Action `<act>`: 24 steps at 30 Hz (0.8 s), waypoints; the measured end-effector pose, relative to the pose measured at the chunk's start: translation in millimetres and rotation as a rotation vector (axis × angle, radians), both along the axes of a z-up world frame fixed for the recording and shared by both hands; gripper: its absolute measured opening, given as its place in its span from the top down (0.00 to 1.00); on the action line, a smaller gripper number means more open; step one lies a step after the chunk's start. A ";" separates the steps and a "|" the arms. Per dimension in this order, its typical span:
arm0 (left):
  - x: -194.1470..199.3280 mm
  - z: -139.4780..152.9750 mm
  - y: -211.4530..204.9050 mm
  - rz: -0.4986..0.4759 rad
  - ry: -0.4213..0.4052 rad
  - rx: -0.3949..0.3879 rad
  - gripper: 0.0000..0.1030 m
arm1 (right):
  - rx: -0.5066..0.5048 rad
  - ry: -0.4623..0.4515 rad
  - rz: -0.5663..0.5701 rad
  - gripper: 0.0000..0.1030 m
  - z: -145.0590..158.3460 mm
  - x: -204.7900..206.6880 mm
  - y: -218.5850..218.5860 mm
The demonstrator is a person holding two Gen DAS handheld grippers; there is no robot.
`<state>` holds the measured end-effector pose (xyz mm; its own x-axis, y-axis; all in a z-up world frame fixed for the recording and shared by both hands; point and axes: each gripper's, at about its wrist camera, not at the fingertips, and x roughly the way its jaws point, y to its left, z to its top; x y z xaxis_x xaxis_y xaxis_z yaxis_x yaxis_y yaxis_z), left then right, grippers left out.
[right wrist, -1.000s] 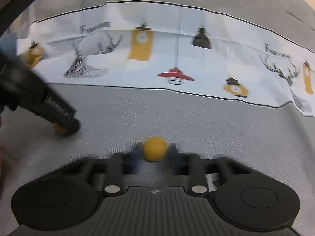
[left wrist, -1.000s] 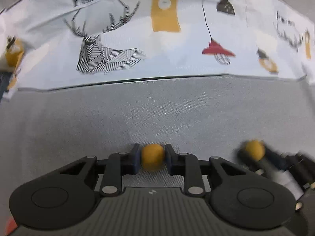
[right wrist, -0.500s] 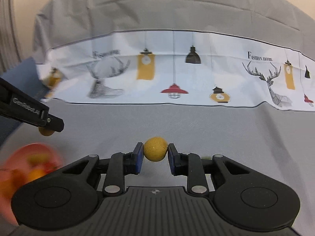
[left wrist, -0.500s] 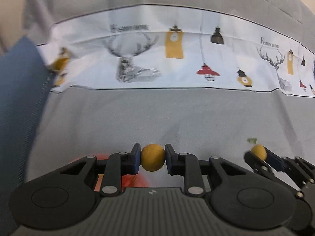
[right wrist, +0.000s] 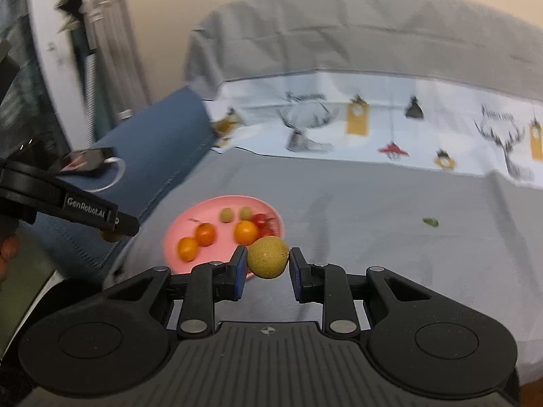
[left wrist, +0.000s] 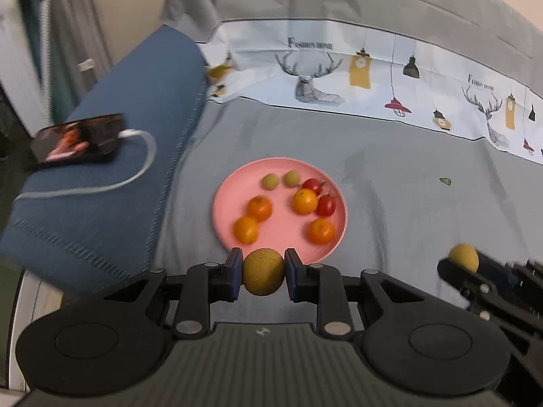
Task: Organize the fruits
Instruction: 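Carry both yellow-green fruits over the pink plate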
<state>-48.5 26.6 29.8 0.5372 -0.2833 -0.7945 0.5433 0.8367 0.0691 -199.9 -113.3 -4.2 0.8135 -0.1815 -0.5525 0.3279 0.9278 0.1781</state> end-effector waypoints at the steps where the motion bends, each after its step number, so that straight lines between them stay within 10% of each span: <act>1: -5.7 2.8 8.9 0.007 -0.006 -0.007 0.72 | -0.017 -0.005 0.013 0.73 4.3 -3.5 7.8; 24: -47.6 22.5 73.5 0.043 -0.048 -0.108 0.72 | -0.156 -0.071 0.060 0.73 38.7 -40.1 61.8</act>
